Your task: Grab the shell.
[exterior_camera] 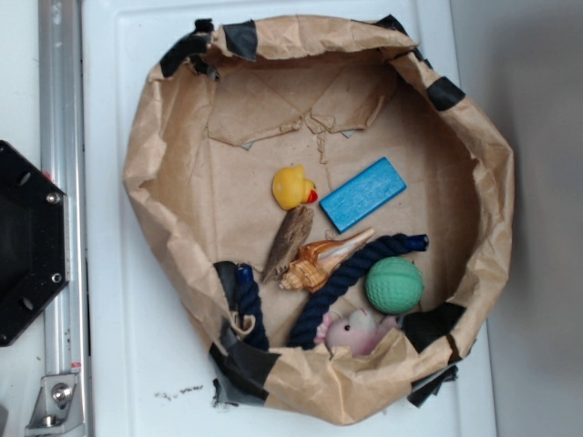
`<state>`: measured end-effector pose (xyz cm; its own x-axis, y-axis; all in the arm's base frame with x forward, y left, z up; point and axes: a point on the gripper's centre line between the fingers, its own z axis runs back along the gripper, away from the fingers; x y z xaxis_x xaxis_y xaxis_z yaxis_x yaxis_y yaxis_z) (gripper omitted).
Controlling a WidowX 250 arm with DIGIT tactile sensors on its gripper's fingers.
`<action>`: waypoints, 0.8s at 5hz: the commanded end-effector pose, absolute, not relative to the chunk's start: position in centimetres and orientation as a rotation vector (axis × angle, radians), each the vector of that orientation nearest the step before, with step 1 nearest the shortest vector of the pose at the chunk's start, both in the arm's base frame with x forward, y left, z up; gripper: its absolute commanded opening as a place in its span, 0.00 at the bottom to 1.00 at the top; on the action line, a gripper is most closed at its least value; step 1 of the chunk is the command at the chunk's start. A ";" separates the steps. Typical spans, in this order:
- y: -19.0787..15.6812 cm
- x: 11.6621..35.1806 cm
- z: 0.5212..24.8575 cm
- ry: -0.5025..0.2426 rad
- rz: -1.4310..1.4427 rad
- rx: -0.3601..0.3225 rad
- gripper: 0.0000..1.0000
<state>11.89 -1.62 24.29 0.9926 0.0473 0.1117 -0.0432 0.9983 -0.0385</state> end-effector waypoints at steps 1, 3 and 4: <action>-1.6 11.9 24.3 -0.113 0.045 -0.036 1.00; 0.2 20.1 18.7 -0.153 -0.188 0.118 1.00; 0.2 24.5 16.1 -0.180 -0.266 0.052 1.00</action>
<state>23.56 -0.05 14.14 0.9524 -0.2863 0.1048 0.2815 0.9578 0.0582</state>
